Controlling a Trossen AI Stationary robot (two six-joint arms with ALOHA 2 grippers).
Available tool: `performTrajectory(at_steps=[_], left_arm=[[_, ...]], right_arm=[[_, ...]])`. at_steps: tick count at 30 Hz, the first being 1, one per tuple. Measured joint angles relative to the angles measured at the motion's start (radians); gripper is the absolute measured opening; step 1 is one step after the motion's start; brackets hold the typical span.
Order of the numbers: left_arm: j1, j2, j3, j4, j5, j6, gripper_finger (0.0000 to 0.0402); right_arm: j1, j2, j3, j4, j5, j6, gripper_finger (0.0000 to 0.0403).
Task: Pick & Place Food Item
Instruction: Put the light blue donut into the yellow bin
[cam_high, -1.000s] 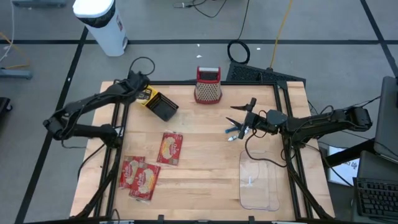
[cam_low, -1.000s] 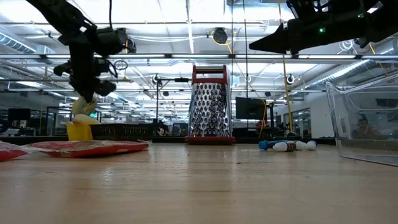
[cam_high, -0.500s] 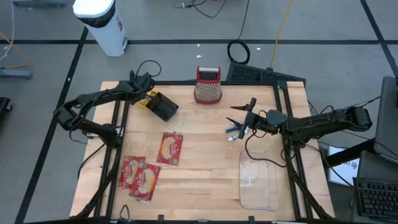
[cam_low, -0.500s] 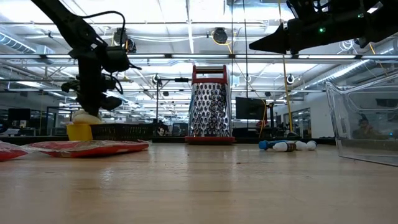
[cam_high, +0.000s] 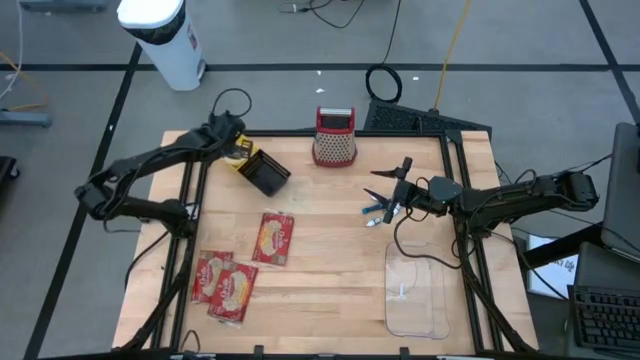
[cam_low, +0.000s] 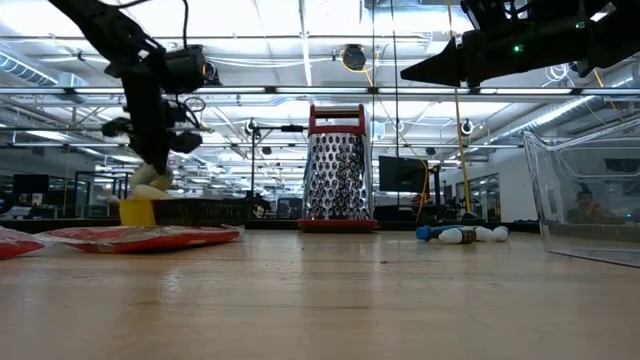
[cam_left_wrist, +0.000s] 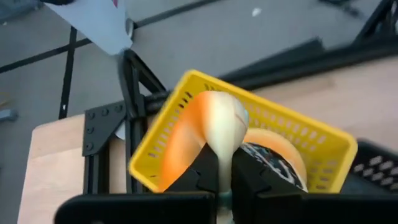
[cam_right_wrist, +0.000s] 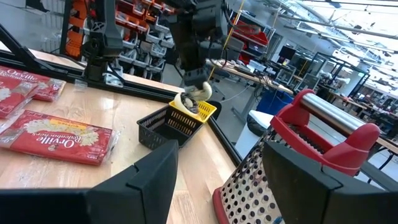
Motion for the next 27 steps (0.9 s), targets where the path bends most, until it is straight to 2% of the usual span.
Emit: performTrajectory(at_steps=[5,11,14,19,21,23,27], left_arm=[[0.014,-0.094,0.0,-0.002,-0.012,-0.042,0.0012],[0.061,-0.205,0.0,-0.001,0.081,-0.106,0.0014],[0.08,-0.232,0.0,0.011,0.222,-0.129,0.001],[0.09,-0.23,-0.064,0.156,0.515,-0.165,0.0007],[0.111,-0.228,-0.091,0.181,0.594,-0.176,0.0006],[0.127,-0.229,-0.114,0.189,0.614,-0.189,0.0006],[0.146,-0.229,-0.155,0.185,0.546,-0.217,0.0007]], right_arm=[[0.0,0.0,0.0,0.0,0.0,0.003,0.022],[0.0,0.0,0.0,0.0,0.001,0.001,0.0219],[0.0,0.0,0.0,0.0,0.001,0.002,0.0217],[0.0,0.0,0.0,0.0,0.001,0.004,0.0217],[0.0,0.0,0.0,0.0,0.001,0.005,0.0216],[0.0,0.0,0.0,0.0,0.001,0.005,0.0214],[0.0,0.0,0.0,-0.001,0.0,0.006,0.0213]])
